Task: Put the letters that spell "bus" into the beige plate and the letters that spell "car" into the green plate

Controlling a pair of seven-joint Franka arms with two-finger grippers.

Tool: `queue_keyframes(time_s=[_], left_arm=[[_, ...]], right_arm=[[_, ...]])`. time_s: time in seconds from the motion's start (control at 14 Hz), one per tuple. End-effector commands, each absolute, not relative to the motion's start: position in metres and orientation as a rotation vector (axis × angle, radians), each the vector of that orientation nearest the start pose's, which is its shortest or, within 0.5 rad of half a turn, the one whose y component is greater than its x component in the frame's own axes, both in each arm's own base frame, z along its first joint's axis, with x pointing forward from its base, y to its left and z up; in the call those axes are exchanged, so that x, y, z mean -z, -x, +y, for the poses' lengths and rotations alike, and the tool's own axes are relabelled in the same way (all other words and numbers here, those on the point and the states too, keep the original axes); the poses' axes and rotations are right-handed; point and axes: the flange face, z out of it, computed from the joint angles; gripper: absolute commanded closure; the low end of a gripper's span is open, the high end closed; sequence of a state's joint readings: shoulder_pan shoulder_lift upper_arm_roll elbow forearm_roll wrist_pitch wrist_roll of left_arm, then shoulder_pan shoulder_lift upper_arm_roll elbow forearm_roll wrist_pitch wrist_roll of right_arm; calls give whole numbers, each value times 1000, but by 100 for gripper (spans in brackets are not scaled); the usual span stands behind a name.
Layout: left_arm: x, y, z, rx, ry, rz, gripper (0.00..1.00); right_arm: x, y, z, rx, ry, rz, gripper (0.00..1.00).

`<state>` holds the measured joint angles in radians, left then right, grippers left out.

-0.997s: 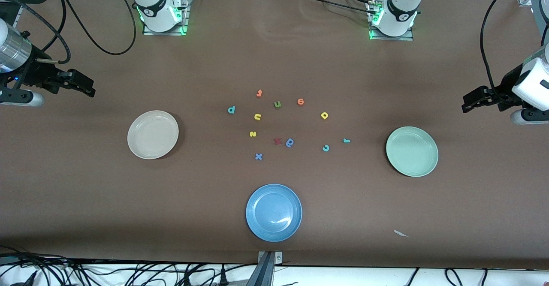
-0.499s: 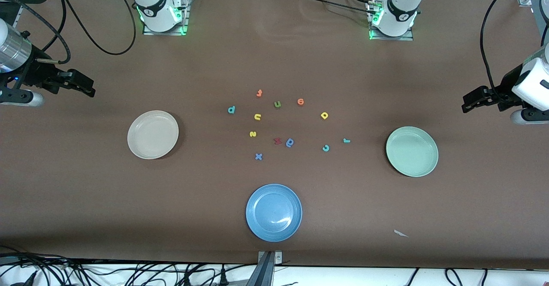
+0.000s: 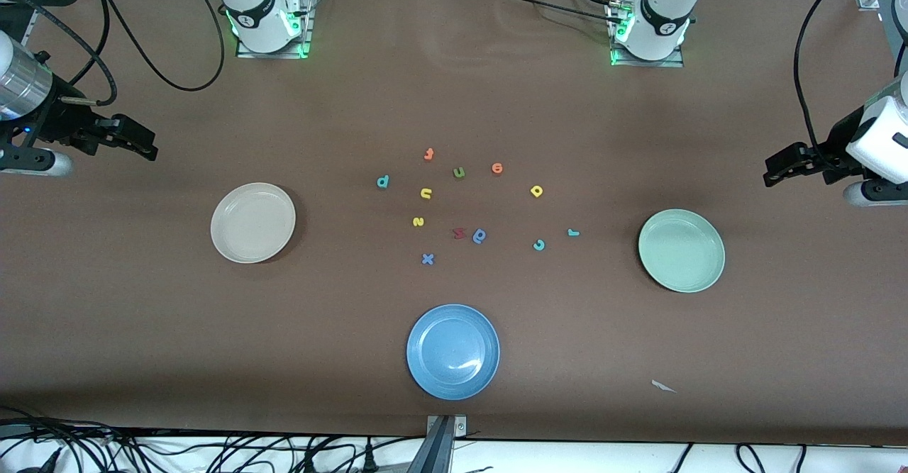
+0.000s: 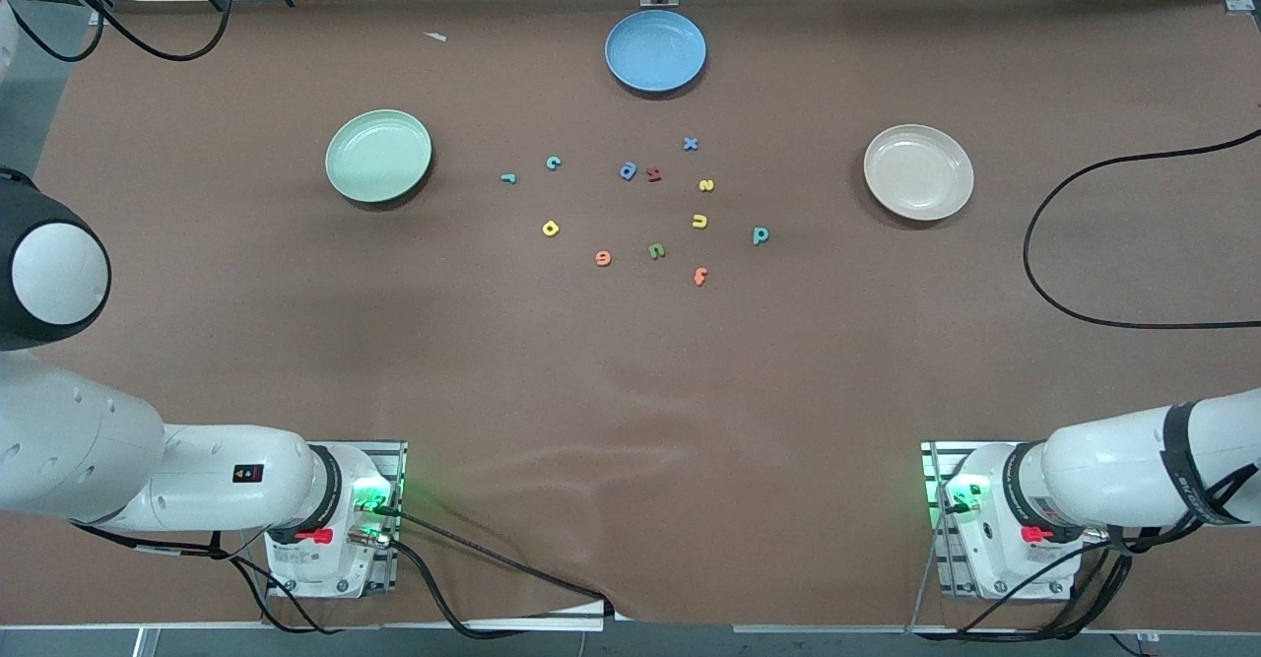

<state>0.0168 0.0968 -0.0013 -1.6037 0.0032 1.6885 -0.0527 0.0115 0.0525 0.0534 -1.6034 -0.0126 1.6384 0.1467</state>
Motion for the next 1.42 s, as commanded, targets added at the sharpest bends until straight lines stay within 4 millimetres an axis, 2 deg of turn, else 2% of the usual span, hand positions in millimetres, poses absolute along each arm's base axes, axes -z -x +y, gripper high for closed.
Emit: queue_keyframes(time_s=[0.0, 0.21, 0.36, 0.43, 0.5, 0.57, 0.64, 0.78, 1.0, 1.07, 1.21, 1.35], left_arm=[[-568, -589, 10, -23, 3101, -76, 0], [-568, -589, 10, -20, 3101, -76, 0], [-567, -589, 10, -25, 3101, -79, 0], [-568, -588, 10, -25, 3102, -79, 0], [-568, -588, 11, -25, 3102, -82, 0], [-567, -589, 10, -30, 3101, -79, 0], [-567, -589, 10, -30, 3101, -81, 0], [-567, -588, 11, -30, 3102, -79, 0], [-557, -591, 7, -58, 3102, -69, 0], [-548, -595, 2, -78, 3115, -72, 0], [-519, -604, -40, -140, 3112, -68, 0], [-494, -611, -77, -169, 3134, -156, 0]], right_arm=[[-586, -569, 39, -29, 3139, 156, 0], [-580, -567, 64, -54, 3148, 103, 0], [-560, -571, 83, -124, 3148, 70, 0], [-536, -574, 95, -224, 3141, 17, 0], [-520, -570, 119, -321, 3102, -21, 0], [-512, -569, 138, -340, 3094, -45, 0], [-492, -573, 152, -373, 3099, -28, 0], [-454, -571, 185, -360, 3118, 73, 0], [-383, -544, 227, -238, 3123, 251, 0], [-367, -529, 250, -218, 3121, 294, 0], [-332, -503, 288, -187, 3132, 363, 0], [-291, -491, 309, -188, 3187, 416, 0]])
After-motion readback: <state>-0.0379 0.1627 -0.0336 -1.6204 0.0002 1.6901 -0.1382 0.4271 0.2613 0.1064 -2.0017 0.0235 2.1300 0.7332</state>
